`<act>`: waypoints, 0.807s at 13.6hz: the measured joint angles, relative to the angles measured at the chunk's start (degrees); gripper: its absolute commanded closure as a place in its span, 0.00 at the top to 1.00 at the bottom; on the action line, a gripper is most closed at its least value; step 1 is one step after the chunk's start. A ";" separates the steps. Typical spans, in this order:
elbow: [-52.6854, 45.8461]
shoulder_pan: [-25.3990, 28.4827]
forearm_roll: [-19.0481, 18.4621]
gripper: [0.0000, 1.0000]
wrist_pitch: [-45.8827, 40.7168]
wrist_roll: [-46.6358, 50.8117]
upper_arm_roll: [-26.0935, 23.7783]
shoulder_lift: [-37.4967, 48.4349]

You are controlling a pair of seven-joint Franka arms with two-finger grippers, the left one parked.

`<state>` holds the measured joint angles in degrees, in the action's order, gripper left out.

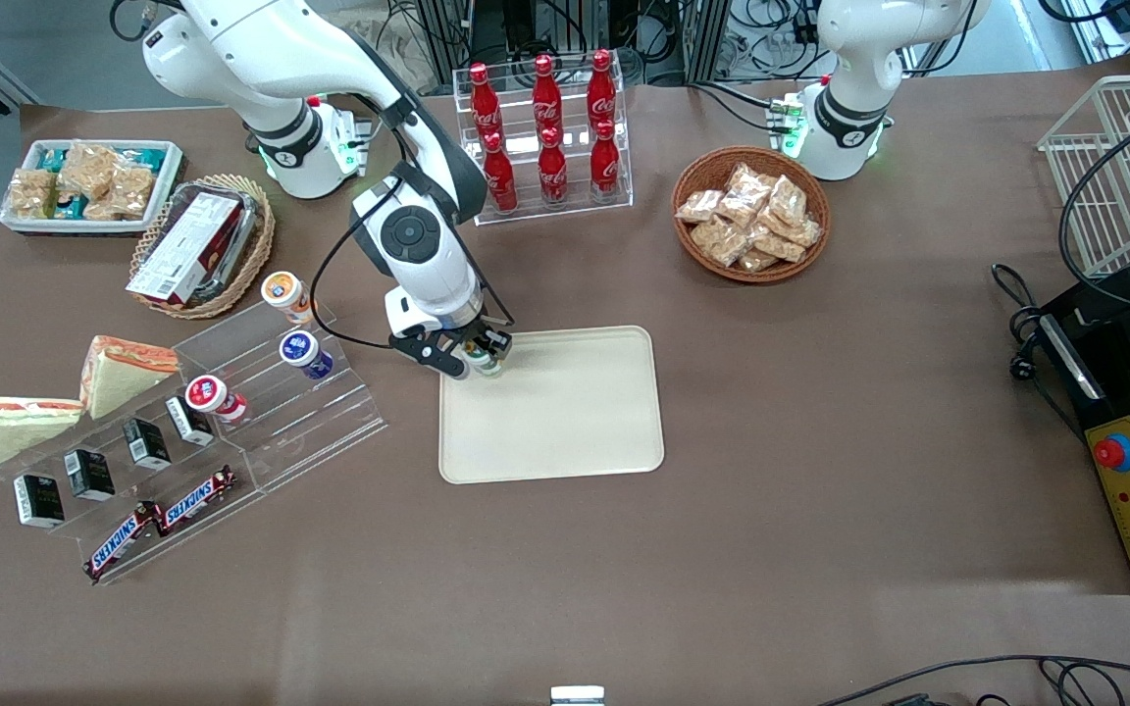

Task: Place green gum on tray
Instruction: 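Carry the green gum bottle over the cream tray and lower it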

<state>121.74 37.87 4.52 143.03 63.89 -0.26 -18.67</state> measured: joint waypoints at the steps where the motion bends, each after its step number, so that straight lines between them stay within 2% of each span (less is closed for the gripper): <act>1: 0.61 0.01 0.00 0.47 0.60 0.00 0.01 -0.32; 2: 0.98 0.03 0.00 0.54 1.15 0.00 0.01 -0.65; 3: 1.10 0.04 0.00 1.00 1.66 0.00 0.01 -1.04; 11: 0.29 0.00 0.00 1.00 2.81 0.16 0.75 -1.96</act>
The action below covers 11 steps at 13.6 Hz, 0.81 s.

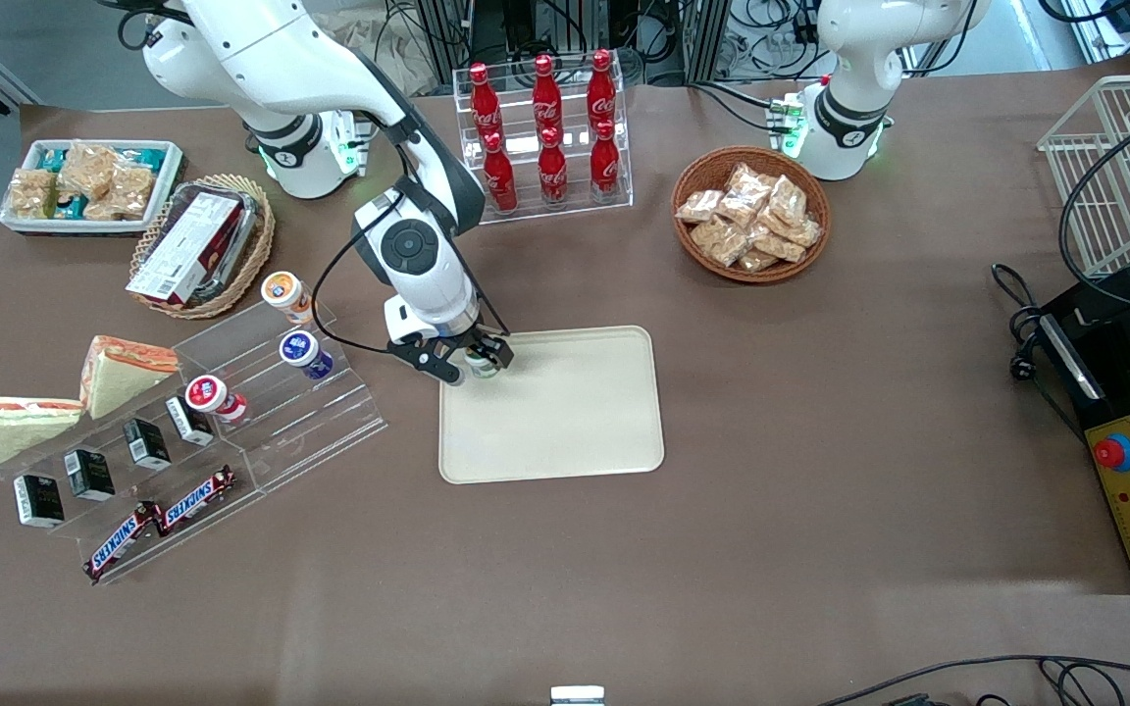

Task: Place green gum on tray
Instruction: 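Carry the green gum bottle over the cream tray and lower it, then open the right gripper and raise it away from the bottle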

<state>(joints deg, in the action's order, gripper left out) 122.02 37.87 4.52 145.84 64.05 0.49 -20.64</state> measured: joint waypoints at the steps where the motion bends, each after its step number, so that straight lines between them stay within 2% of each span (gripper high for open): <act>1: -0.59 -0.04 0.00 1.00 -0.15 0.00 0.06 0.22; 4: -3.93 -0.07 0.00 1.00 -5.41 -0.12 0.11 2.28; 8: -14.13 -0.54 -0.49 1.00 -23.29 -3.89 0.16 7.87; 11: -21.40 -4.35 -0.97 1.00 -34.25 -11.41 0.16 12.70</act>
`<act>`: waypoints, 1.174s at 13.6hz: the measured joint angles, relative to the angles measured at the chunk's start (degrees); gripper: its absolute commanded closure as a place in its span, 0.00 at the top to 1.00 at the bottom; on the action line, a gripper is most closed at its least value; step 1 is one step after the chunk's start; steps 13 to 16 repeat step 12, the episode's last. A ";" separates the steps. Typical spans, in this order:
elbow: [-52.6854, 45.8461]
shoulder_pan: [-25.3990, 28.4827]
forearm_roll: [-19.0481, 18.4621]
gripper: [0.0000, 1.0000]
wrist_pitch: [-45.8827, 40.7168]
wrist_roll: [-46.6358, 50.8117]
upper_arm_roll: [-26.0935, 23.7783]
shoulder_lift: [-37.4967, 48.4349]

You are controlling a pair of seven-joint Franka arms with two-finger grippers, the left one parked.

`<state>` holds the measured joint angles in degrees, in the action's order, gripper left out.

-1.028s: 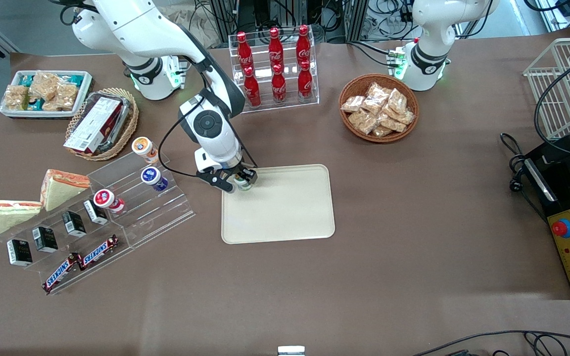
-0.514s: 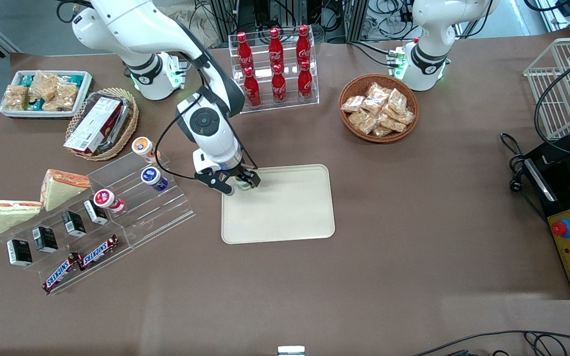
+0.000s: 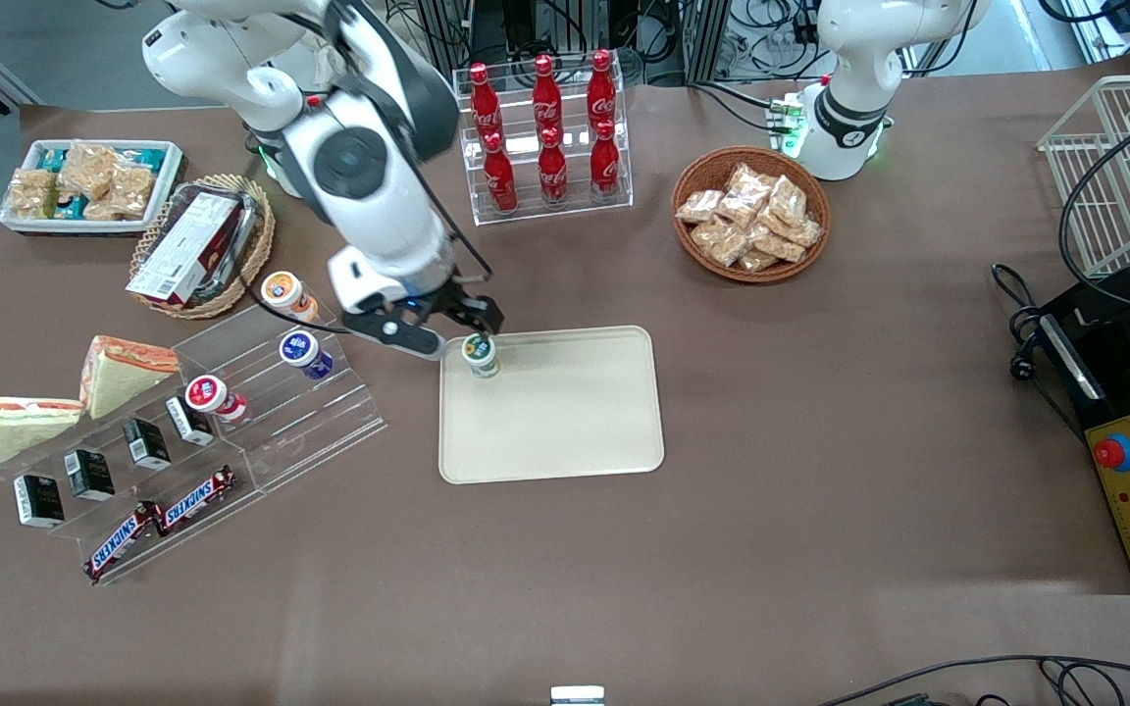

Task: Place green gum on tray
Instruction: 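Open the right gripper and raise it away from the bottle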

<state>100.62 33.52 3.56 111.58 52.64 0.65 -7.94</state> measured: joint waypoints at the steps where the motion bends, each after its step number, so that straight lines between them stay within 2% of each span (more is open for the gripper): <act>1: -1.98 -2.30 -0.02 1.00 -3.53 -3.53 -0.07 1.53; 3: -4.50 -9.28 -0.06 1.00 -8.30 -12.66 -2.09 4.25; 5: -4.98 -19.19 -0.08 1.00 -10.23 -23.57 -6.08 6.46; 6: -4.97 -23.58 -0.11 1.00 -10.59 -29.79 -6.68 7.30; 7: -4.97 -25.47 -0.54 1.00 -10.89 -33.93 -6.25 7.64; 10: -4.98 -27.32 -1.84 1.00 -11.99 -47.22 0.79 8.00; 12: -5.16 -27.99 -1.84 1.00 -12.05 -51.90 4.64 7.99; 16: -5.16 -27.99 -1.84 1.00 -12.05 -51.90 4.64 7.99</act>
